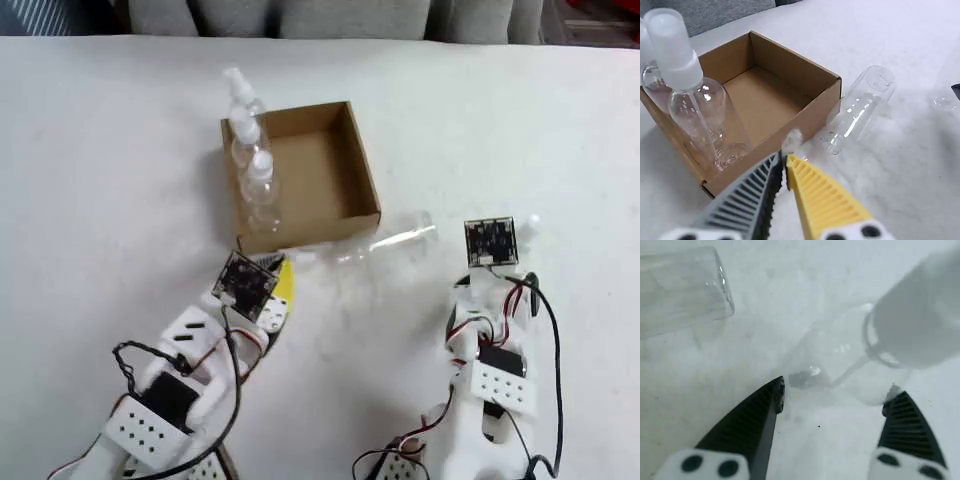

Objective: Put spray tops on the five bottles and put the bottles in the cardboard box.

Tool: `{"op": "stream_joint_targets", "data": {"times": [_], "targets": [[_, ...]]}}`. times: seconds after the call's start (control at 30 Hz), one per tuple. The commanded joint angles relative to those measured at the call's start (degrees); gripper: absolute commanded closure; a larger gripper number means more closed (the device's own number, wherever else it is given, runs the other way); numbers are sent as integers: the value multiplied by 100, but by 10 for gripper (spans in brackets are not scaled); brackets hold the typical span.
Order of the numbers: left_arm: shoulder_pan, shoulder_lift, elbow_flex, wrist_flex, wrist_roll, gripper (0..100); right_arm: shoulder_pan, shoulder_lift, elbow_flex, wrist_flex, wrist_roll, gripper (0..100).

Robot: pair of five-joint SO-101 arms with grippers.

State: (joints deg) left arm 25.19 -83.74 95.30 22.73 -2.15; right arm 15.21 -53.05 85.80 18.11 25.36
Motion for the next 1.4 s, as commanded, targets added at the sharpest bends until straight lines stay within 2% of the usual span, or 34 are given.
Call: {"op": "stream_joint_targets", "data": {"times": [0.0, 1.03, 1.2, 1.37], "targets": [[-66, -92, -62, -193, -53, 978, 4, -57, -79, -31, 35, 738], [-66, -92, -53, -193, -53, 978, -268, -127, -44, 136, 9, 738], [-66, -92, -53, -193, -53, 978, -268, -1033, 396, 180, 18, 738], [-66, -92, -53, -193, -53, 978, -268, -2440, 800, 804, 18, 738]]}}
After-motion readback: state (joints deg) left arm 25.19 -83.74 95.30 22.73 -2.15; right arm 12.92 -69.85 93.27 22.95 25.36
